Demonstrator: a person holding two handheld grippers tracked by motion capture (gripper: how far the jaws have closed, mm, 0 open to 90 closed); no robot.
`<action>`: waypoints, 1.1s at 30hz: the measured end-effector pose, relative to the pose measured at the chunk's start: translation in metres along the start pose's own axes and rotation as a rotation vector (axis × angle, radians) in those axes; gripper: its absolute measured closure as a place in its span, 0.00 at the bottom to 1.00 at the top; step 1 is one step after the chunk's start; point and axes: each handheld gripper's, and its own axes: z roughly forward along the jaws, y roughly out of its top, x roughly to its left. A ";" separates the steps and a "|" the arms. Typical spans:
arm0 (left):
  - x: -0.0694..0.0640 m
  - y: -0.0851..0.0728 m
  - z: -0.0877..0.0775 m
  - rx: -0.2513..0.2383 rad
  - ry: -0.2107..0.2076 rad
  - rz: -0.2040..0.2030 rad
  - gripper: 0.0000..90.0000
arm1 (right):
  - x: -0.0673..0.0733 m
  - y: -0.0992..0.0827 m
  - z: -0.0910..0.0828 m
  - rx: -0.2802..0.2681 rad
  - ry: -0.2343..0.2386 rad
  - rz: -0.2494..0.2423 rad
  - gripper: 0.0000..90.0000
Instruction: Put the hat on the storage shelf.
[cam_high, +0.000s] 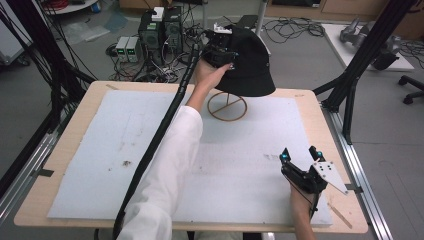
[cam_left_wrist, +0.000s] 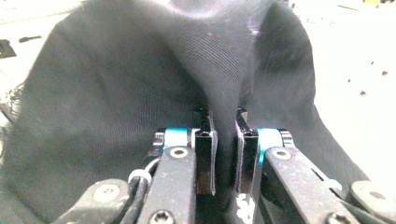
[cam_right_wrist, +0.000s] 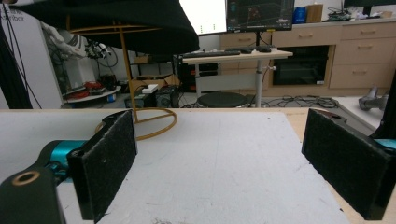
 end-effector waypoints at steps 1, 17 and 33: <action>-0.001 0.000 0.000 -0.003 -0.001 0.000 0.91 | 0.000 0.000 0.000 0.001 0.003 0.000 0.11; 0.000 -0.010 -0.007 -0.029 -0.019 -0.030 0.83 | 0.001 0.001 -0.001 -0.005 -0.003 -0.005 0.11; 0.006 -0.010 -0.024 -0.137 0.009 -0.063 0.45 | 0.002 0.000 -0.001 0.006 0.002 0.000 0.11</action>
